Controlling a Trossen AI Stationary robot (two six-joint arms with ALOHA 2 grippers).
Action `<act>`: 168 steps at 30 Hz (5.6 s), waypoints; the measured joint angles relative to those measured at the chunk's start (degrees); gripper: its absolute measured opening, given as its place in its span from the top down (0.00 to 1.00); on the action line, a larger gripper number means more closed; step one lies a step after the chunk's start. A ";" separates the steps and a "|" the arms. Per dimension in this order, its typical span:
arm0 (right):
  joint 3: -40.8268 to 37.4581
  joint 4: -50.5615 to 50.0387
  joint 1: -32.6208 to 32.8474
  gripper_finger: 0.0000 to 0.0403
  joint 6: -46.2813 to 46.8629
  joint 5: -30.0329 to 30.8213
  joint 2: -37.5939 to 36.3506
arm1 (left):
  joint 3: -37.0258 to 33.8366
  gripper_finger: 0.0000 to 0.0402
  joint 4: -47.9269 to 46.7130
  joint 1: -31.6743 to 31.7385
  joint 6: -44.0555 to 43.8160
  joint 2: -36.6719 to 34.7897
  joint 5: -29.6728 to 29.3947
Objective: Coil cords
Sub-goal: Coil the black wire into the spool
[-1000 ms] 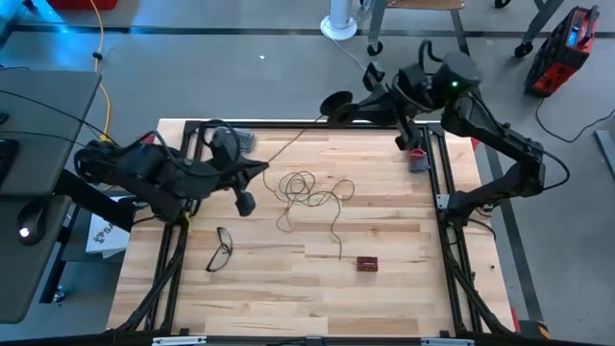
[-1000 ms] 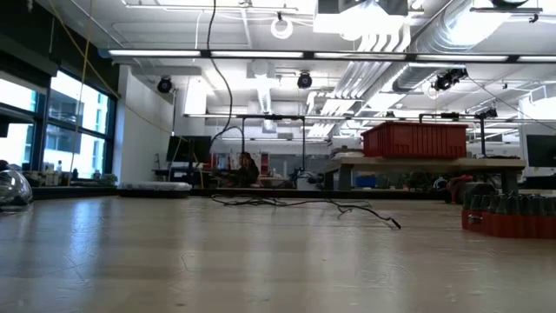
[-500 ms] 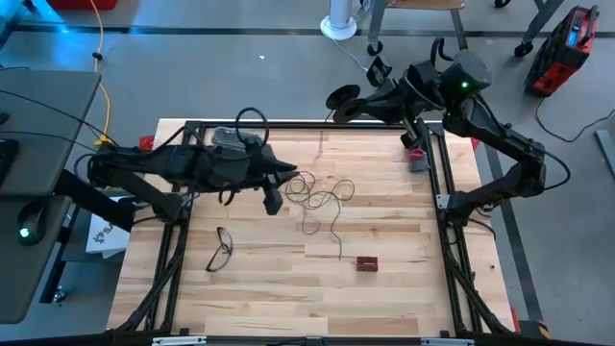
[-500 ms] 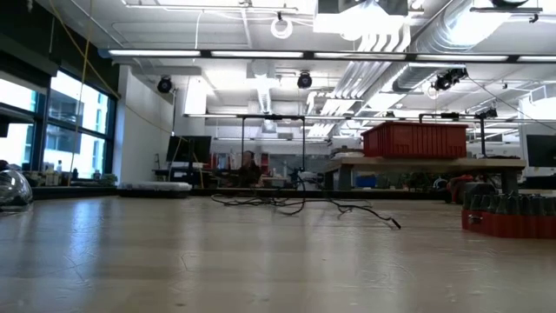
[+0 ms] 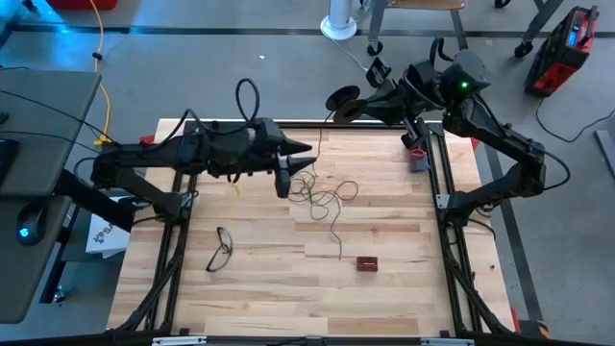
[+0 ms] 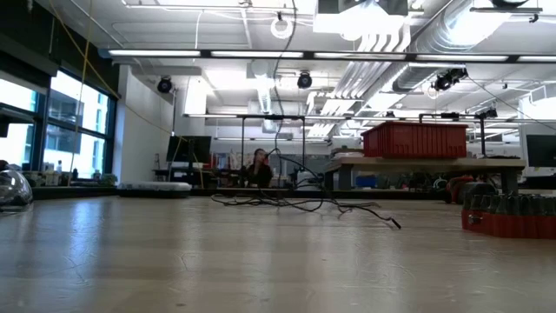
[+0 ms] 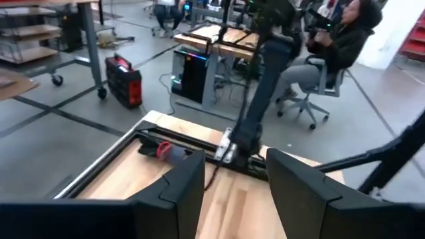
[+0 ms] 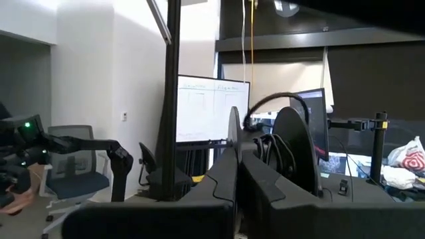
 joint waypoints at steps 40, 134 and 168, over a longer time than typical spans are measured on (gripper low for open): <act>0.00 -0.10 0.00 1.00 1.99 -3.45 0.07 | 0.46 0.99 1.15 2.64 4.92 3.41 7.69; -0.02 2.58 23.38 1.00 -0.04 15.38 9.47 | 13.77 1.00 0.64 1.61 38.25 6.72 19.61; 0.00 -12.01 16.13 1.00 -6.42 17.62 -0.26 | 13.76 1.00 2.18 -0.83 46.77 4.26 5.29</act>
